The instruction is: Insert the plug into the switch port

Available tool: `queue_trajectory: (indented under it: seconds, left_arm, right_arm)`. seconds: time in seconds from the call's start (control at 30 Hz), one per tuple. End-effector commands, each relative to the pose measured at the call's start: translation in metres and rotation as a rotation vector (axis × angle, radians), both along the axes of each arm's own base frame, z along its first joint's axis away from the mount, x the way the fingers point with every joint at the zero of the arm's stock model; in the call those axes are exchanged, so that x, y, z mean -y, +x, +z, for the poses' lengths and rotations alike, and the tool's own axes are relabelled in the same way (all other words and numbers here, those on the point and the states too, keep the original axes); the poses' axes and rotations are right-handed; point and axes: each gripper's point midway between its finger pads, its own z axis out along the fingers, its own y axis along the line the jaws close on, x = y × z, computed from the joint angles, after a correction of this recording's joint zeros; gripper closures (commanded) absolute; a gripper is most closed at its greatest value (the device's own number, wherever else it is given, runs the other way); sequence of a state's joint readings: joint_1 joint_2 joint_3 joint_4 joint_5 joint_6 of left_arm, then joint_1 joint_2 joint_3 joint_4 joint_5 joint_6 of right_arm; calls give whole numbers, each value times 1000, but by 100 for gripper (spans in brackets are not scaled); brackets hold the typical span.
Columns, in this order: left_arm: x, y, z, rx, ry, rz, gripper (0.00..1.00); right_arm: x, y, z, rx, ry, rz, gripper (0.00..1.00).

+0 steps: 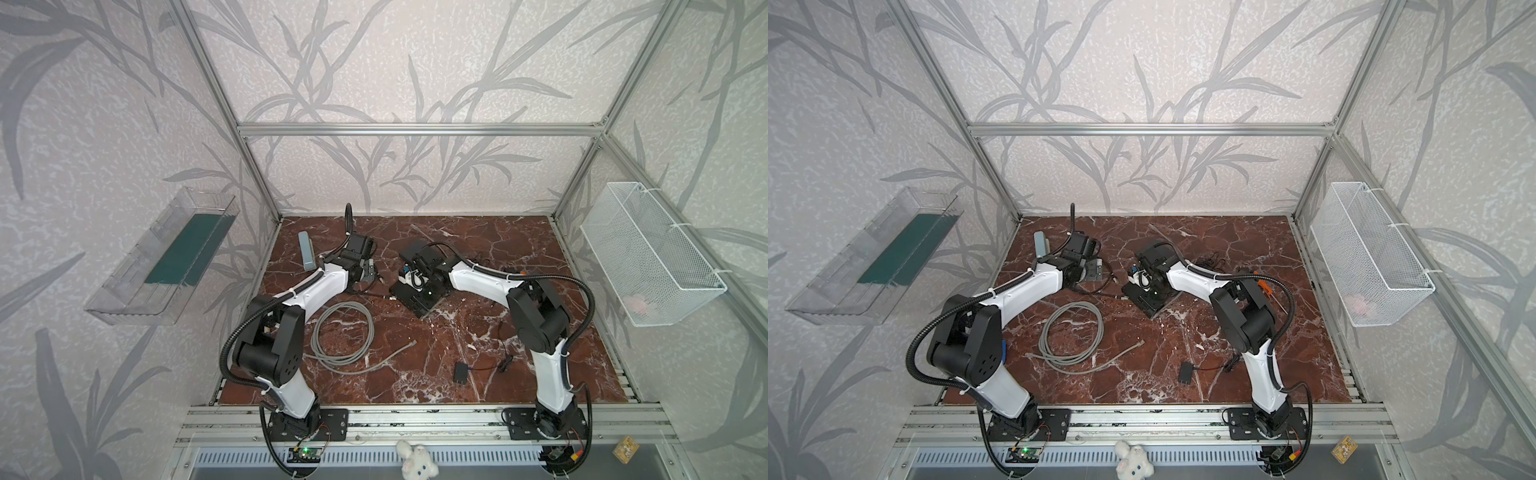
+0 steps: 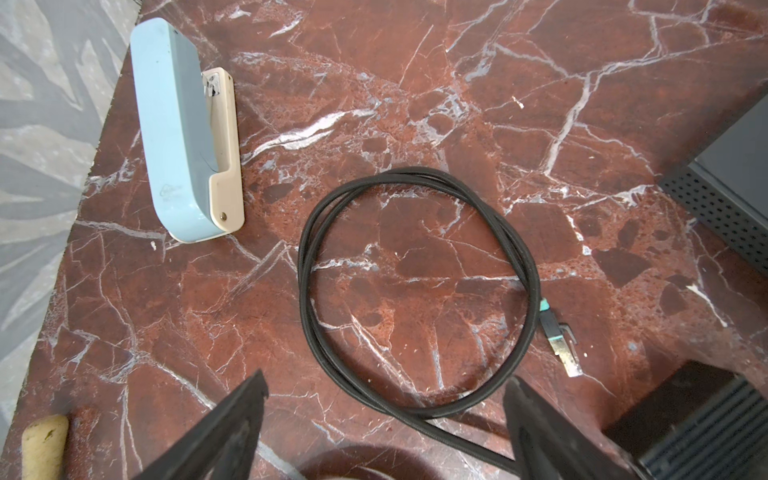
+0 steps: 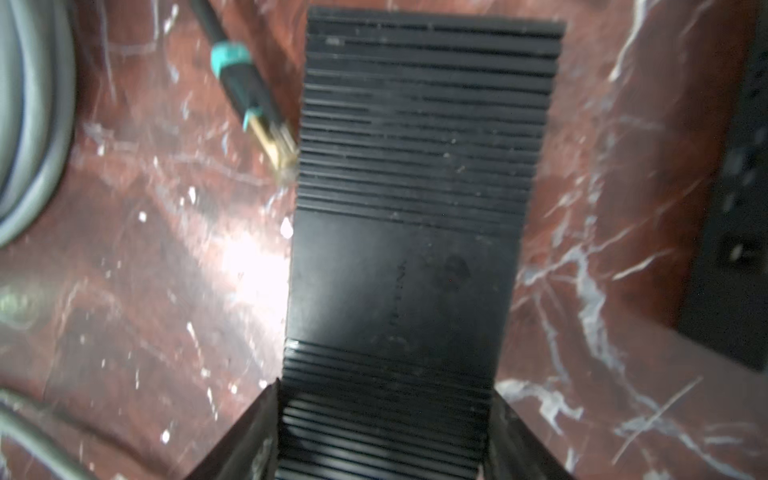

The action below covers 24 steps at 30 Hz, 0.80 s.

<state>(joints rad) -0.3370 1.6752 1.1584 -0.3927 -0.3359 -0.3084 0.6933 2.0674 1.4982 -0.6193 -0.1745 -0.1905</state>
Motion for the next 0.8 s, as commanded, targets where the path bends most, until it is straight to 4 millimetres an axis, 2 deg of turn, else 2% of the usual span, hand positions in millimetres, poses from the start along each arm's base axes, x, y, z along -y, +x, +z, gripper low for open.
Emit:
queue_trajectory:
  seconds: [0.0, 0.13, 0.2, 0.3, 0.4, 0.47, 0.6, 0.67, 0.77]
  left_arm:
    - [2, 4, 12, 2, -19, 6, 9]
    - [8, 7, 10, -12, -40, -13, 9]
    - [9, 8, 9, -18, -43, -17, 9]
    - [6, 7, 7, -22, -30, -1, 9]
    - [3, 7, 8, -22, -14, 8, 9]
    - [2, 6, 7, -26, -5, 6, 9]
    - [2, 8, 5, -28, 1, 4, 9]
    - [2, 8, 5, -27, 0, 2, 9]
    - [3, 10, 4, -31, 1, -1, 9]
  right_arm:
    - [22, -25, -6, -60, -81, 60, 39]
    - [35, -19, -1, -60, -88, 2, 33]
    - [41, -10, 15, -45, -68, -51, 29]
    - [52, 5, 49, -32, 22, -187, 21]
    - [73, 17, 65, -48, 80, -373, 20]
    - [87, 20, 63, -88, 100, -498, 21]
    - [119, 27, 39, -140, 101, -722, 27]
    - [128, 35, 29, -154, 118, -793, 35]
    - [128, 46, 20, -172, 153, -838, 41]
